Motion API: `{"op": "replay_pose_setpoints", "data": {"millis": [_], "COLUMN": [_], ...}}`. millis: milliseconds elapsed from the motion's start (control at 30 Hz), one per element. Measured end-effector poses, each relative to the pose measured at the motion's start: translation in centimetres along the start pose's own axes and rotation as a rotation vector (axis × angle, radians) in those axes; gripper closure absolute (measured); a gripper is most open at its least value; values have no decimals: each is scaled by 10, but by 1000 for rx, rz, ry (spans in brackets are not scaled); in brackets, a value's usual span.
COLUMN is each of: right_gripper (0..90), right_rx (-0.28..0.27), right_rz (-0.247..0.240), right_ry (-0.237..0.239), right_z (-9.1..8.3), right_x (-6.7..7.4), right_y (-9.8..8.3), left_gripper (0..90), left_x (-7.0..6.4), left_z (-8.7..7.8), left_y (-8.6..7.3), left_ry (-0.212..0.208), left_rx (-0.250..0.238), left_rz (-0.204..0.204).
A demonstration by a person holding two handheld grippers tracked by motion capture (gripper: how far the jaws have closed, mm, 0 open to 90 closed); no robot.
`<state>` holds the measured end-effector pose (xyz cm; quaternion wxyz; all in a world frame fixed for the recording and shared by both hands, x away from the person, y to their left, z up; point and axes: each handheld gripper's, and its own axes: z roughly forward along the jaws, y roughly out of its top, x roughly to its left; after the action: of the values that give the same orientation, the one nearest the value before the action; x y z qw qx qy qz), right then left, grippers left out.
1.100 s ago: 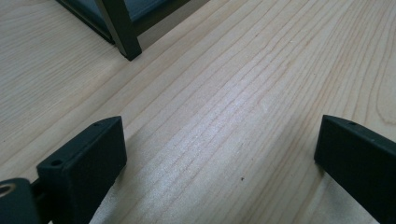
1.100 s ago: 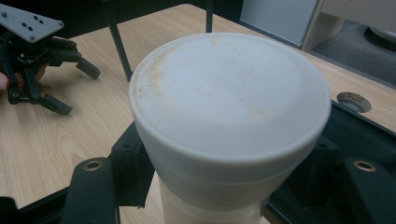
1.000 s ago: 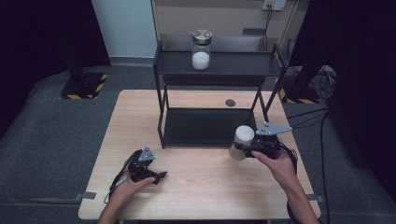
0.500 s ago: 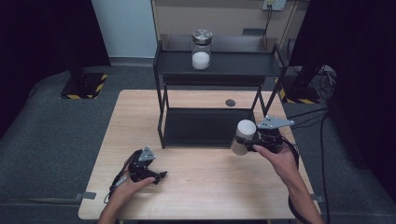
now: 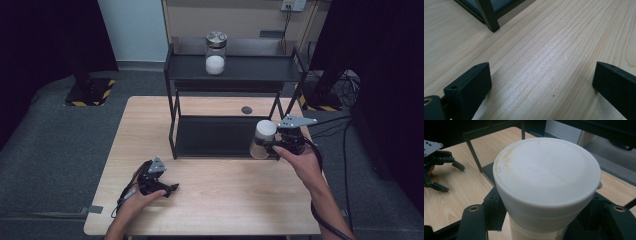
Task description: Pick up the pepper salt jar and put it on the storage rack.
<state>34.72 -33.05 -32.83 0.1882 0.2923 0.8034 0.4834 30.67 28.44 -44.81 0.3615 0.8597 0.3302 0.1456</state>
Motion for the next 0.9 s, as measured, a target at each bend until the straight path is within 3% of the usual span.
{"op": "replay_pose_setpoints", "data": {"millis": [900], "right_gripper": [354], "right_rx": [-14], "right_rz": [-10], "right_ry": [-13], "right_z": [-8], "right_x": [-13], "right_y": [39], "left_gripper": [7], "left_x": [1], "left_z": [0], "left_y": [0], "left_ry": [-5], "left_rx": [1], "left_rz": [0]}}
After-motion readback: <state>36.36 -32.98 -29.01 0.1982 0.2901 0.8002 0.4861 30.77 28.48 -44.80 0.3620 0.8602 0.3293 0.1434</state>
